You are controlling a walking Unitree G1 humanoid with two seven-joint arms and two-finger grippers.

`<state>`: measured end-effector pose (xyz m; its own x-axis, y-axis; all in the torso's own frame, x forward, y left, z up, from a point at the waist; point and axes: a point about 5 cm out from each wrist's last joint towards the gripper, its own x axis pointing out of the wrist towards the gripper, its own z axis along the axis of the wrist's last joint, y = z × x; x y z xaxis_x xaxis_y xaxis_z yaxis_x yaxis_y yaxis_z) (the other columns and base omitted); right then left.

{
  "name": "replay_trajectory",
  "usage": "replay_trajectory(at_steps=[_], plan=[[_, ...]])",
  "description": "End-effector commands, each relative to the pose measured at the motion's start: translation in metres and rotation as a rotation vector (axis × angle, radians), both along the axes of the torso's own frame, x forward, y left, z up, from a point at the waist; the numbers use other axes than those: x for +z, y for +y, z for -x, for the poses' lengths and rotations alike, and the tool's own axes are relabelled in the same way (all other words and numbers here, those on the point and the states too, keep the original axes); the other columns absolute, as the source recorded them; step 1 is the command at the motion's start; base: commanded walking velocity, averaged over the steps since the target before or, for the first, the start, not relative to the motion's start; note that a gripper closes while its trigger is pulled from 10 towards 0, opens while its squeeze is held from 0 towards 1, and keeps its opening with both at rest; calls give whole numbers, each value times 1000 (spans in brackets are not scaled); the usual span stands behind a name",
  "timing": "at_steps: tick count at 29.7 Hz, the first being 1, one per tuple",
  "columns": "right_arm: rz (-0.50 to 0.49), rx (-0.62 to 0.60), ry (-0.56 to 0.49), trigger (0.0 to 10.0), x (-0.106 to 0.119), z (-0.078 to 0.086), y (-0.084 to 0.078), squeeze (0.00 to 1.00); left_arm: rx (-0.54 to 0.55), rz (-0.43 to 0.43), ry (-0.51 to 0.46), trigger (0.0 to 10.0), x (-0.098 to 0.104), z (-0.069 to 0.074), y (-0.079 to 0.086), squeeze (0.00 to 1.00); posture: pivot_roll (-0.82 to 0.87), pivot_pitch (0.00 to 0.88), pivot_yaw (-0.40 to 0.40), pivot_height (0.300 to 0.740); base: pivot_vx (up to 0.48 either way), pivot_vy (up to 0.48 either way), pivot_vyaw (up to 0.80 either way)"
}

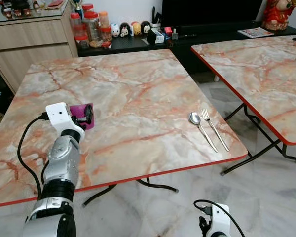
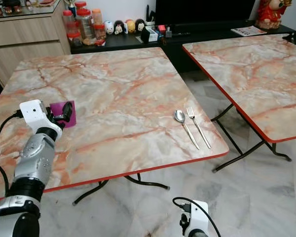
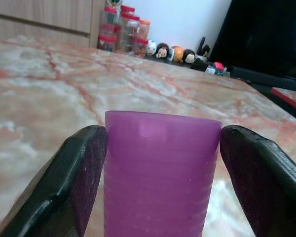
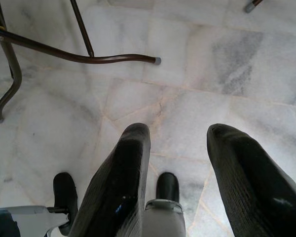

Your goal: Setting the table

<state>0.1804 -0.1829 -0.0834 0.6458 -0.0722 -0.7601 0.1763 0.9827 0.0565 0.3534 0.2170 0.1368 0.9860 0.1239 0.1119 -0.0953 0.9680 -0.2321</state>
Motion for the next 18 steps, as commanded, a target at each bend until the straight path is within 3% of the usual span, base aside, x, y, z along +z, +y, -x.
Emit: replay_trajectory(at_steps=[1, 4, 11, 18], plan=[[6, -4, -13, 10000, 2, -3, -1, 0, 14, 15, -12, 10000, -7, 6, -2, 0, 16, 0, -5, 740, 0, 0, 0], [7, -3, -14, 10000, 2, -3, -1, 0, -1, 10, -5, 10000, -14, 10, -7, 0, 17, 0, -6, 740, 0, 0, 0], [10, -3, -20, 10000, 2, -4, -2, 0, -30, -115, 21, 10000, -27, 14, -17, 0, 18, 0, -7, 740, 0, 0, 0], [12, -6, -22, 10000, 3, -4, -2, 0, -45, -114, 27, 10000, -32, 17, -21, 0, 18, 0, -8, 740, 0, 0, 0]])
